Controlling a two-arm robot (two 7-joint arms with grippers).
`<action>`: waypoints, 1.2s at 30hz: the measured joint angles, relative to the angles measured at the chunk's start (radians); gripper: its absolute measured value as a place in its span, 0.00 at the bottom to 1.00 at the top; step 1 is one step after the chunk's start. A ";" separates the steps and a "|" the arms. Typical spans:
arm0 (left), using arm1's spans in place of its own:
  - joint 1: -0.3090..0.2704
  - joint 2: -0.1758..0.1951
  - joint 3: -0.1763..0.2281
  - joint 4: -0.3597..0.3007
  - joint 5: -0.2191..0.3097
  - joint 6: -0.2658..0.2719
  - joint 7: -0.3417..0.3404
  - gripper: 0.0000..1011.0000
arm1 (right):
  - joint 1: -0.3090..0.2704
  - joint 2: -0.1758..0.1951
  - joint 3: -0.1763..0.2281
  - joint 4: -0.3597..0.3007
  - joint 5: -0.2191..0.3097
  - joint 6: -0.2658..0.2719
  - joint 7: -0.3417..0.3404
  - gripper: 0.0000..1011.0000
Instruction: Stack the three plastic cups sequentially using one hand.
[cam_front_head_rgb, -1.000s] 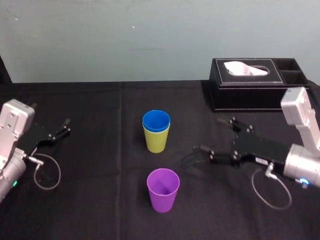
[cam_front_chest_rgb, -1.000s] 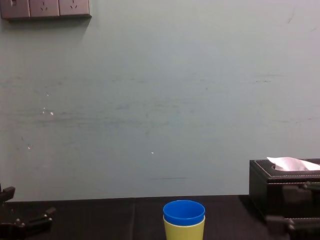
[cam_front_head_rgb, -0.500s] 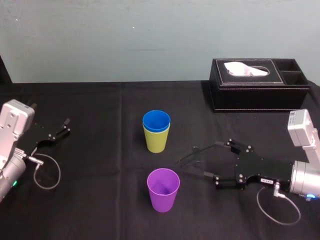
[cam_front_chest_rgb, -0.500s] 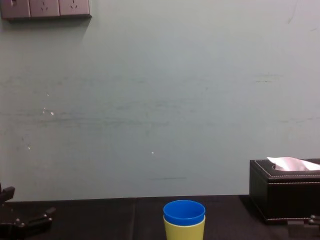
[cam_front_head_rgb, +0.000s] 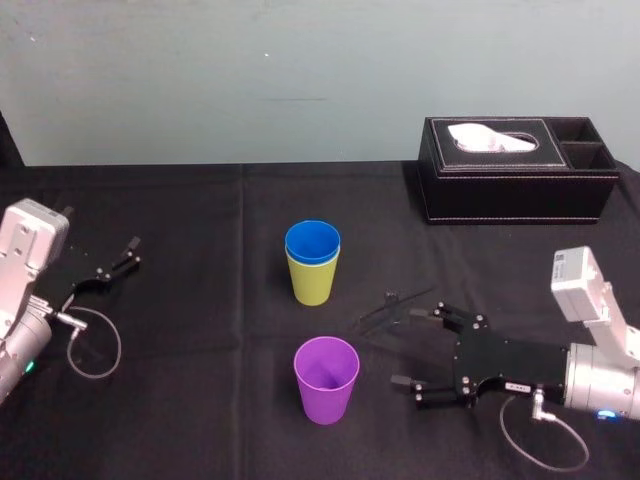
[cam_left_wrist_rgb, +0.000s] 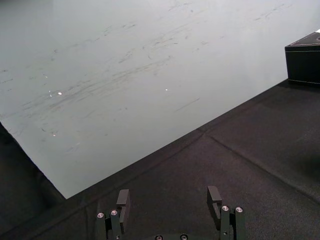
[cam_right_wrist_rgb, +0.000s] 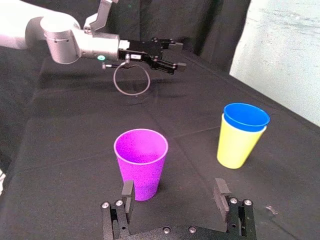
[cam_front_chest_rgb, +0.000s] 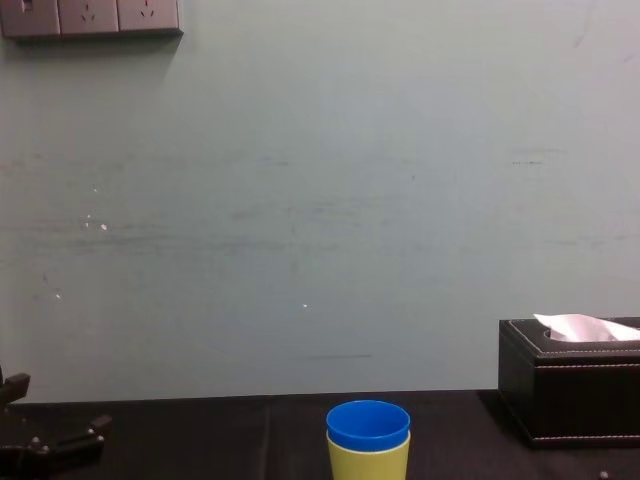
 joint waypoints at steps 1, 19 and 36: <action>0.000 0.000 0.000 0.000 0.000 0.000 0.000 1.00 | 0.000 0.000 -0.008 -0.002 -0.006 -0.002 -0.004 0.99; 0.000 0.000 0.000 0.000 0.000 0.000 0.000 1.00 | 0.010 -0.013 -0.070 -0.011 -0.046 -0.002 -0.035 0.99; 0.000 0.000 0.000 0.000 0.000 0.000 0.000 1.00 | 0.034 -0.037 -0.105 0.008 -0.050 0.018 -0.036 0.99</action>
